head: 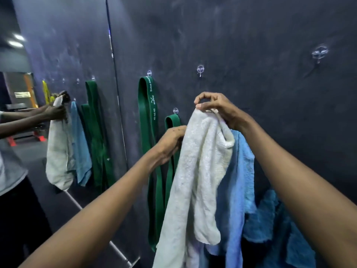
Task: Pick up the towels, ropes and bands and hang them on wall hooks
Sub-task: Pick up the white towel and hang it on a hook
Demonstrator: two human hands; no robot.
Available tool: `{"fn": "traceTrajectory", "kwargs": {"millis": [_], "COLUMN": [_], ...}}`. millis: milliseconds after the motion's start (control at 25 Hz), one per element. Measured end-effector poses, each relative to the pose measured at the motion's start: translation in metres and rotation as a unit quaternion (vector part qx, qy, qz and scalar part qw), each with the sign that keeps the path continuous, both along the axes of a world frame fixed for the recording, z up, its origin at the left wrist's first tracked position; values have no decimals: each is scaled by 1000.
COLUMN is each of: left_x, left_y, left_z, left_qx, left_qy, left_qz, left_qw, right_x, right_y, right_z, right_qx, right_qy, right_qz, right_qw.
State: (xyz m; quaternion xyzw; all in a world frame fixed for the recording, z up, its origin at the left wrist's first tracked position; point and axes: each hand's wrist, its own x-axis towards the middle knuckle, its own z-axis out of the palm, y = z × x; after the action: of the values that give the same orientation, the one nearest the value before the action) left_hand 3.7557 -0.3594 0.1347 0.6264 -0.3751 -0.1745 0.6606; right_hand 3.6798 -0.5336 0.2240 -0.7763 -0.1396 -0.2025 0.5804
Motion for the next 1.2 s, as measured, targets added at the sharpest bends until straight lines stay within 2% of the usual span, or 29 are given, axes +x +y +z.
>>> {"fn": "traceTrajectory", "kwargs": {"millis": [120,200,280,360,480,560,600,720,760,800,880,960,1040,1120,1200], "left_x": [51,75,98,113,131,139,142,145,148,152,153,135,116,117,127], "left_y": [-9,-13,-18,-23,-25,-24,-23,-17,-14,-12,-8,-8,-14,-22,-22], "left_z": [10,17,29,39,44,48,50,62,66,67,70,68,60,53,52], "left_qx": [-77,-115,-127,-118,-111,-116,-128,-190,-192,-173,-89,26,101,91,68], "left_qy": [-45,-69,-89,-115,-149,-96,-46,79,57,-8,-160,-236,-309,-365,-367], "left_qz": [70,65,58,37,-11,-52,-77,-113,-104,-82,-70,-136,-167,-148,-133], "left_qw": [994,989,986,986,982,987,988,972,974,981,981,962,931,914,918], "right_x": [32,37,34,28,28,29,27,15,10,7,8,20,38,48,42], "right_y": [-8,-16,-22,-18,-6,-1,1,1,3,5,14,30,48,58,59], "right_z": [-7,-12,-18,-24,-23,-20,-21,-38,-43,-45,-36,-20,-13,-16,-19], "right_qx": [-16,-121,-220,-202,-108,-89,-103,-183,-150,-88,14,-9,-70,-69,32], "right_qy": [7,62,173,236,169,123,134,262,271,249,155,91,96,120,111], "right_qz": [-90,-155,-175,-166,-194,-231,-247,-258,-259,-259,-269,-303,-320,-334,-294], "right_qw": [996,979,944,936,960,961,954,912,915,929,950,949,940,932,949]}}
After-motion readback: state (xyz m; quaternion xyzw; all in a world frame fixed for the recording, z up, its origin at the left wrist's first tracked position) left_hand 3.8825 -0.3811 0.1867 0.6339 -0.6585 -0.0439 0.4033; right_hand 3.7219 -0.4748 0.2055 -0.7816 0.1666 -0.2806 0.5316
